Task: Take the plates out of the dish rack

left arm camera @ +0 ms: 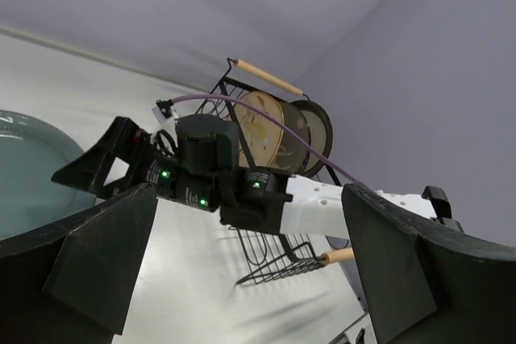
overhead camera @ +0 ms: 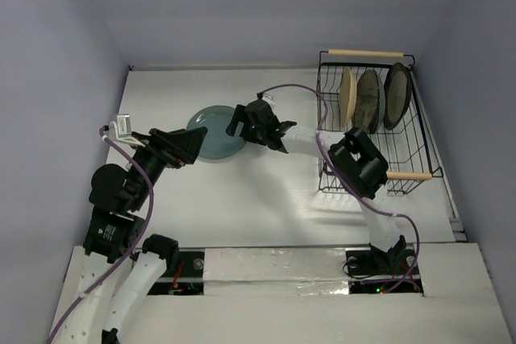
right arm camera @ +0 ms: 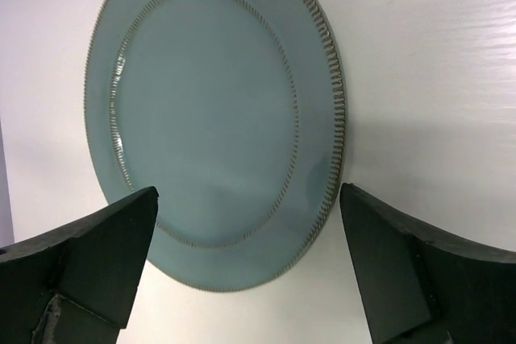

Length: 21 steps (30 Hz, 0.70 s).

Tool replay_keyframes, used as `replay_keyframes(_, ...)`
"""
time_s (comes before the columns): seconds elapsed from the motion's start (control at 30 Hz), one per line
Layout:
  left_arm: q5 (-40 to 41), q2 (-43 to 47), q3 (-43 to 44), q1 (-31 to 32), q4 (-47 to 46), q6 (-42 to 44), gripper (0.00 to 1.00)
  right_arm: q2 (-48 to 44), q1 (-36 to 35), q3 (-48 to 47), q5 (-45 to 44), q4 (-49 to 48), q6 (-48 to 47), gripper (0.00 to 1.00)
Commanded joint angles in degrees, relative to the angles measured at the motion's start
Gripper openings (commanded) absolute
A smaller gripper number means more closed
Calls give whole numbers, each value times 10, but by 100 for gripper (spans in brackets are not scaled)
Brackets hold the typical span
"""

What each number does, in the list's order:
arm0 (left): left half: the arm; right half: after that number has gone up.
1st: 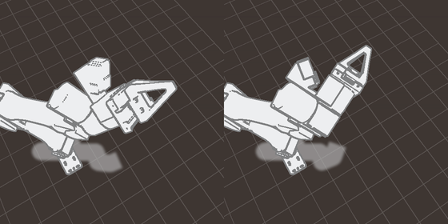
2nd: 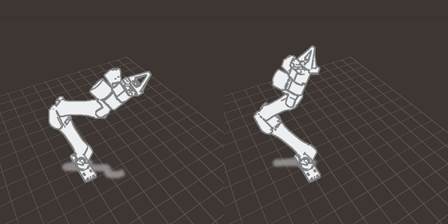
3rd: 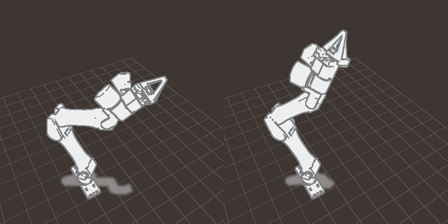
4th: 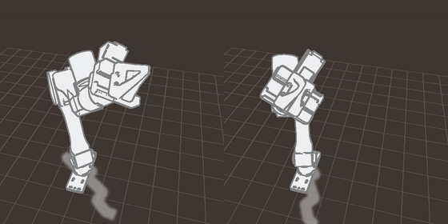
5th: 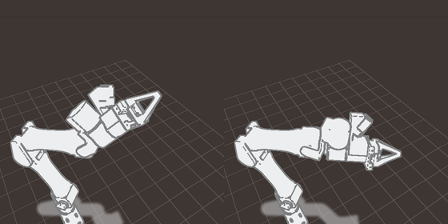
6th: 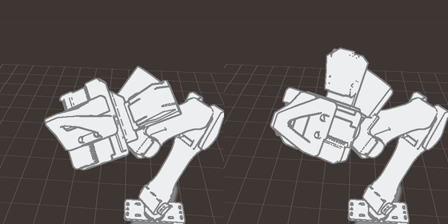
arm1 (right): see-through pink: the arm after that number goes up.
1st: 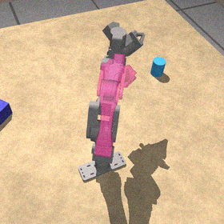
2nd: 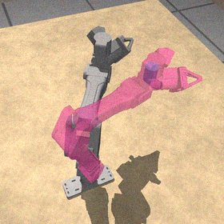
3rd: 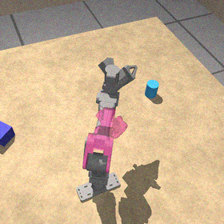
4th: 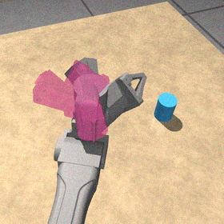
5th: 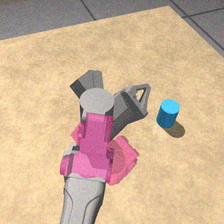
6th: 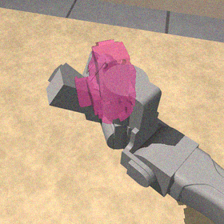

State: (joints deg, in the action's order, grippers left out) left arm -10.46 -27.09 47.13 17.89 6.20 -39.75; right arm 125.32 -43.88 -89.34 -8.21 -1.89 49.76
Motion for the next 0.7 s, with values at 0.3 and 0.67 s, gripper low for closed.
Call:
replay_keyframes(0.3, 4, 5, 23, -3, -23, 13, 99, -185, -5, 36, -111, 57, -110, 90)
replay_keyframes(0.67, -26, -3, 40, -3, -4, 23, 99, -411, 85, 72, -299, 215, -238, 6)
